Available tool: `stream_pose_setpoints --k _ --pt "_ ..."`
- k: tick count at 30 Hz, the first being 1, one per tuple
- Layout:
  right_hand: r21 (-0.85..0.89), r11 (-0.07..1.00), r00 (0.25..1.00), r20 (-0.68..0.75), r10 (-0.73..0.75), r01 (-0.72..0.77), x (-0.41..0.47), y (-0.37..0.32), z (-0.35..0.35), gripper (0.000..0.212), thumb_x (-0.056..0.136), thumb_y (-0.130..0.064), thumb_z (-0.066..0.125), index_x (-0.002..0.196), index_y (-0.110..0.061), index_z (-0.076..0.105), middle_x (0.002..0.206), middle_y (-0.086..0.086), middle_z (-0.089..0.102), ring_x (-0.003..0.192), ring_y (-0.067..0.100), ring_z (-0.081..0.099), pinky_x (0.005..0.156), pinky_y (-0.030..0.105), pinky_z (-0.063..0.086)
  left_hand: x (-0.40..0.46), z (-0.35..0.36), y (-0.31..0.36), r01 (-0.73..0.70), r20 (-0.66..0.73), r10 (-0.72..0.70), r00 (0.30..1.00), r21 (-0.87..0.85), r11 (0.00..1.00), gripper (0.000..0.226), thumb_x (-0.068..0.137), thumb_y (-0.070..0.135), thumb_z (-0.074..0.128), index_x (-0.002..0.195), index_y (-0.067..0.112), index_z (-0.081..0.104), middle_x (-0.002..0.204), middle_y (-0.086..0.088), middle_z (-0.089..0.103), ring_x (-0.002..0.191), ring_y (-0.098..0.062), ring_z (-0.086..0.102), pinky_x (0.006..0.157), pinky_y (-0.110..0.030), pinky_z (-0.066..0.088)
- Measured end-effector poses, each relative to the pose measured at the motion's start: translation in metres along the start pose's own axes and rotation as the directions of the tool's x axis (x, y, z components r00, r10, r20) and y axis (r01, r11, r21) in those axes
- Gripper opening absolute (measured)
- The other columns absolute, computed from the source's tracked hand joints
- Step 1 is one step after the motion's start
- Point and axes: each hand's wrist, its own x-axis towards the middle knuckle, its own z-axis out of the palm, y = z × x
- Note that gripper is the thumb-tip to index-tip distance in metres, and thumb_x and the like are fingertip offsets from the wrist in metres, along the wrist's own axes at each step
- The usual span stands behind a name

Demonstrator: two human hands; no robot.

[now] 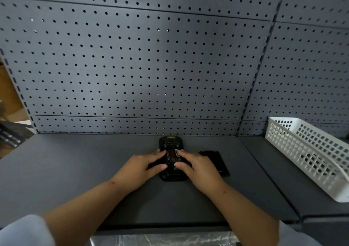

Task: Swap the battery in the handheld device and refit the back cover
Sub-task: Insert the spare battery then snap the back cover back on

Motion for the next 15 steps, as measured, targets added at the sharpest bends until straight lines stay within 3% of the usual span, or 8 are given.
stream_pose_setpoints --k 5,8,11,13,15 --pt "0.089 0.995 0.996 -0.074 0.05 -0.043 0.0004 0.0008 0.0029 0.041 0.086 -0.032 0.062 0.124 -0.017 0.058 0.125 0.002 0.064 0.116 0.011 0.058 0.095 0.018 0.041 -0.001 -0.0015 0.0001 -0.017 0.002 0.017 1.0 -0.003 1.0 0.05 0.084 0.03 0.058 0.132 0.03 0.041 0.134 0.014 0.041 0.117 0.013 0.028 0.088 0.011 0.014" --pt "0.134 0.989 0.994 -0.082 0.076 -0.064 0.0008 0.0032 0.0041 0.039 0.083 -0.032 0.065 0.118 -0.017 0.06 0.124 0.003 0.064 0.117 0.011 0.057 0.097 0.021 0.042 -0.0012 -0.0012 0.0007 -0.021 -0.003 0.021 1.0 -0.021 1.0 0.047 0.083 0.03 0.059 0.128 0.034 0.046 0.127 0.019 0.042 0.118 0.01 0.035 0.094 0.002 0.022" --pt "0.149 0.986 0.992 -0.09 0.086 -0.072 0.0015 0.0043 0.005 0.037 0.082 -0.032 0.067 0.115 -0.016 0.059 0.123 0.003 0.065 0.115 0.011 0.058 0.096 0.022 0.044 -0.0018 -0.0006 0.0019 -0.02 0.0 0.02 1.0 -0.071 0.997 0.036 0.083 0.029 0.061 0.114 0.041 0.05 0.115 0.025 0.055 0.107 0.018 0.047 0.095 -0.008 0.036" --pt "0.154 0.986 0.991 -0.101 0.085 -0.069 0.002 0.005 0.0056 0.035 0.082 -0.031 0.067 0.112 -0.016 0.06 0.121 0.002 0.066 0.114 0.01 0.058 0.094 0.021 0.044 -0.0029 -0.0001 0.0027 -0.014 -0.009 0.014 1.0 -0.103 0.995 0.033 0.082 0.027 0.062 0.105 0.045 0.047 0.104 0.032 0.056 0.098 0.025 0.048 0.089 -0.005 0.039" --pt "0.151 0.987 0.991 -0.11 0.076 -0.059 0.0018 0.0055 0.0055 0.034 0.081 -0.031 0.067 0.11 -0.014 0.061 0.119 0.002 0.067 0.112 0.01 0.059 0.092 0.018 0.044 -0.0034 -0.0001 0.0028 -0.015 -0.029 0.012 1.0 -0.115 0.993 0.033 0.081 0.028 0.063 0.098 0.051 0.047 0.098 0.032 0.06 0.097 0.02 0.052 0.085 -0.004 0.041"
